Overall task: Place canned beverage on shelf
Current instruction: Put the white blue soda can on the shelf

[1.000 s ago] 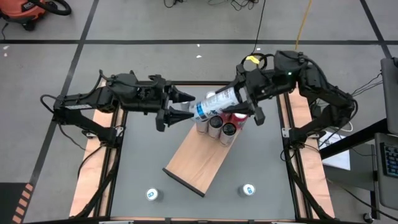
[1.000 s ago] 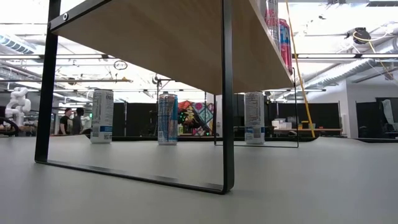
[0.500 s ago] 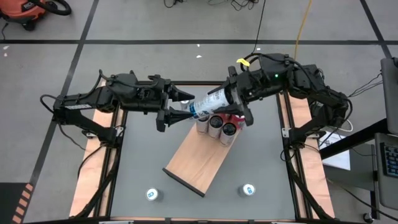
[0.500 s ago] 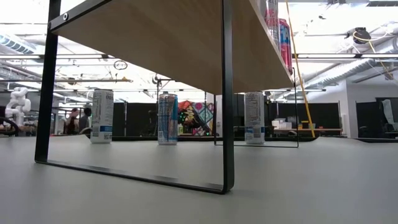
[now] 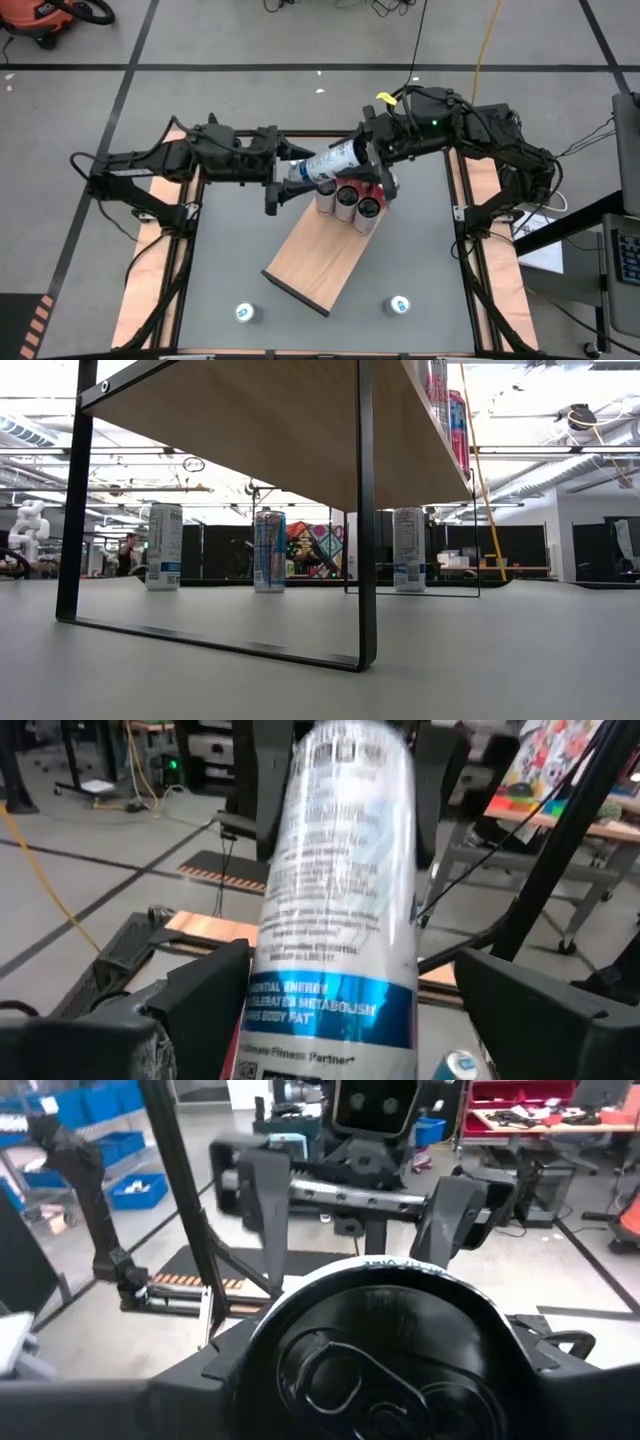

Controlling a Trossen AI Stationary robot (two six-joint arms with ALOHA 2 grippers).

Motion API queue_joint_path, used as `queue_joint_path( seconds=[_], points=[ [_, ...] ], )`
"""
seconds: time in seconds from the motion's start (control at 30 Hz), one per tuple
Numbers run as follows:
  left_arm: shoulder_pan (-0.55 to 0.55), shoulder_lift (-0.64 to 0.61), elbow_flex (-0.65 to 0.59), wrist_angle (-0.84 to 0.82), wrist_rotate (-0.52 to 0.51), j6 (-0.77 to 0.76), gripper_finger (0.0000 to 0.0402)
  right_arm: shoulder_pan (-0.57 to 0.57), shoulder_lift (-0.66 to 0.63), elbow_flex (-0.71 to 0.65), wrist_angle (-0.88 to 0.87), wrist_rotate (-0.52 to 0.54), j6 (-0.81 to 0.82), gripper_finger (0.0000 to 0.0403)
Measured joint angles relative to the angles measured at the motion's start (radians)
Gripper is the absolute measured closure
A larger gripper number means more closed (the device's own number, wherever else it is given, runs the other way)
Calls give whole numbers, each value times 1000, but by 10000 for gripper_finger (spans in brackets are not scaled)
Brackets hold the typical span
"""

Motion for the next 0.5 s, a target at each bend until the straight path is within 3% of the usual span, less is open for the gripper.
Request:
queue_joint_path(
  seconds=[0.27, 0.5],
  points=[
    [-6, 22, -2, -82, -58, 7, 56, 0, 0, 0, 0, 20, 45, 179],
    [-6, 26, 0, -78, -109, 33, 108, 0, 3, 0, -5, 33, 82, 179]
  ],
)
